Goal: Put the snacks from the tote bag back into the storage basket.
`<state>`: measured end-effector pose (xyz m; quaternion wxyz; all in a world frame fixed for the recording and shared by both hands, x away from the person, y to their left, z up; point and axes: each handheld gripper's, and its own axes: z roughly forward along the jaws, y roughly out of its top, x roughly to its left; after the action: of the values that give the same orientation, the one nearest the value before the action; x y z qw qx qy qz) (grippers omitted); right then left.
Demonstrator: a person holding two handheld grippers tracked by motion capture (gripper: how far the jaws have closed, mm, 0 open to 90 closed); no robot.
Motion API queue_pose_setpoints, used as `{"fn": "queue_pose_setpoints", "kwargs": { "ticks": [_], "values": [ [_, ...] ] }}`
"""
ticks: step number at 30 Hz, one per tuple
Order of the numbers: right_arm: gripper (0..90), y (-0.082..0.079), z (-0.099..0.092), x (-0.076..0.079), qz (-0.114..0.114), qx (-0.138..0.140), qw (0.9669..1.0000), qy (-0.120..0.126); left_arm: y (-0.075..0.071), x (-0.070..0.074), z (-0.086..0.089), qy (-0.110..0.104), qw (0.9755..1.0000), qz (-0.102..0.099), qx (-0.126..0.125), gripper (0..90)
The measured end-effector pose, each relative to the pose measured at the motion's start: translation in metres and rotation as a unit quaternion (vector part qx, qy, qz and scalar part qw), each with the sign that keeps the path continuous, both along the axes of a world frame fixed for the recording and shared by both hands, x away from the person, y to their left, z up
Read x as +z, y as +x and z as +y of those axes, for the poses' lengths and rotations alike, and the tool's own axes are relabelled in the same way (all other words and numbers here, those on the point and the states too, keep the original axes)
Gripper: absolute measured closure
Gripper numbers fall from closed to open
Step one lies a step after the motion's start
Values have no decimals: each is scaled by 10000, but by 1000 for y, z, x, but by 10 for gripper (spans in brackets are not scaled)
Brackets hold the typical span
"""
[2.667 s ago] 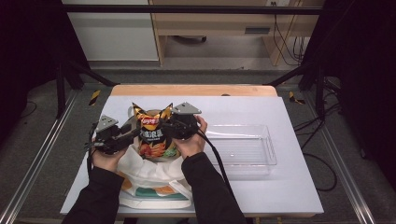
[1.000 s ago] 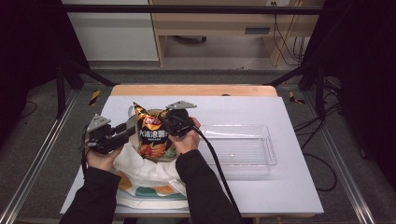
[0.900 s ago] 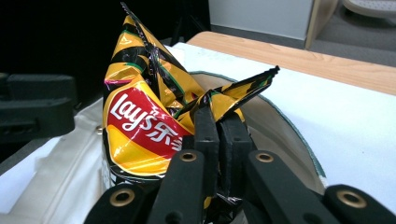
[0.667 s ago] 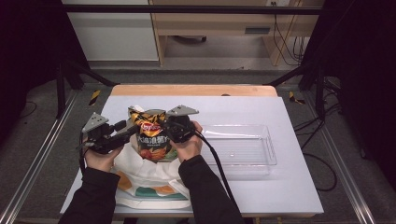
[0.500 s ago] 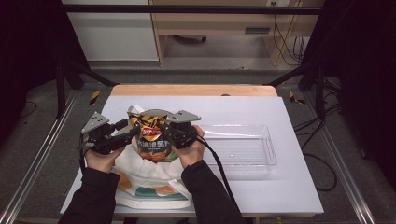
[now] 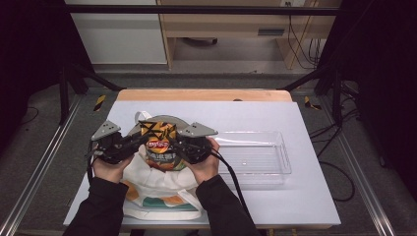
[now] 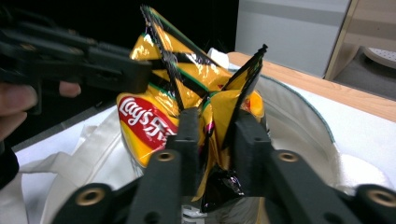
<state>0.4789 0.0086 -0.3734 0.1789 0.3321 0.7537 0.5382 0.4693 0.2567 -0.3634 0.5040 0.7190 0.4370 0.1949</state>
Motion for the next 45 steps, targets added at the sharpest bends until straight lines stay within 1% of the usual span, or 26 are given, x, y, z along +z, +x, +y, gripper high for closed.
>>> {"fn": "queue_pose_setpoints", "kwargs": {
  "ticks": [3, 6, 7, 8, 9, 10, 11, 13, 17, 20, 21, 23, 24, 25, 26, 28, 29, 30, 31, 32, 33, 35, 37, 40, 42, 45],
  "values": [
    [638, 0, -1, 4, -73, -77, 9999, 28, 0, 0, -1, 21, 10000, 43, 1, 848],
    [606, 2, -1, 10, -196, -282, 9994, 32, -2, 1, -1, 50, 10000, 59, 32, 873],
    [613, 3, -1, 12, -175, -304, 9994, 70, -2, 1, -2, 53, 10000, 57, 42, 875],
    [667, 4, -1, 13, -167, -305, 9993, 101, -3, 1, -2, 63, 9999, 54, 58, 877],
    [690, 4, -1, 15, -162, -277, 9995, 84, -3, 1, -2, 78, 9999, 57, 85, 878],
    [734, 4, 0, 15, -149, -272, 9995, 40, -4, 1, -2, 68, 9999, 58, 99, 879],
    [795, 4, 1, 15, -121, -267, 9996, 20, -5, 0, -1, 42, 9999, 70, 111, 880],
    [874, 4, 0, 14, -10, -282, 9996, 11, -6, 0, 0, -35, 9999, 109, 126, 880],
    [894, 1, -2, 11, -63, -294, 9995, 45, -10, -1, 2, -137, 9997, 126, 142, 880],
    [894, -1, -6, 8, -68, -296, 9993, 205, -12, -1, 3, -169, 9997, 121, 118, 881],
    [889, -1, -7, 7, -80, -271, 9992, 267, -13, -1, 2, -152, 9998, 104, 120, 881],
    [855, -3, -8, 7, -117, -298, 9991, 269, -15, -2, 0, -40, 9999, 10, 153, 882],
    [777, -4, -7, 8, -161, -347, 9990, 236, -16, -2, -1, 28, 9998, -51, 171, 883],
    [711, -5, -6, 8, -246, -419, 9987, 182, -17, -2, -1, 45, 9998, -92, 179, 884],
    [675, -6, -5, 8, -314, -462, 9984, 129, -17, -3, -1, 30, 9998, -98, 176, 884],
    [648, -6, -4, 7, -272, -406, 9988, 102, -18, -3, -1, 25, 9997, -113, 195, 884],
    [664, -6, -4, 6, -272, -390, 9988, 98, -19, -3, -2, 25, 9997, -123, 211, 885],
    [739, -6, -4, 5, -236, -326, 9991, 145, -19, -3, -2, 26, 9997, -121, 225, 885],
    [811, -6, -4, 5, -149, -216, 9994, 225, -20, -2, -2, 31, 9996, -123, 235, 886],
    [844, -6, -4, 6, -111, -217, 9994, 234, -20, -1, -2, 20, 9996, -132, 232, 887],
    [868, -6, -3, 8, -94, -249, 9995, 183, -21, -1, -2, 18, 9997, -132, 226, 887],
    [880, -6, -4, 11, -88, -246, 9995, 151, -23, 4, -2, -37, 9996, -172, 218, 888],
    [885, -7, -5, 16, -103, -198, 9995, 203, -26, 9, -1, -110, 9995, -239, 193, 888],
    [888, -11, -8, 26, -201, -142, 9992, 307, -32, 18, 0, -203, 9990, -355, 184, 889],
    [887, -14, -9, 35, -267, -104, 9990, 341, -37, 26, 1, -250, 9985, -458, 182, 889],
    [886, -18, -11, 43, -360, -56, 9987, 365, -41, 33, 1, -305, 9979, -540, 175, 890]
  ]
}}
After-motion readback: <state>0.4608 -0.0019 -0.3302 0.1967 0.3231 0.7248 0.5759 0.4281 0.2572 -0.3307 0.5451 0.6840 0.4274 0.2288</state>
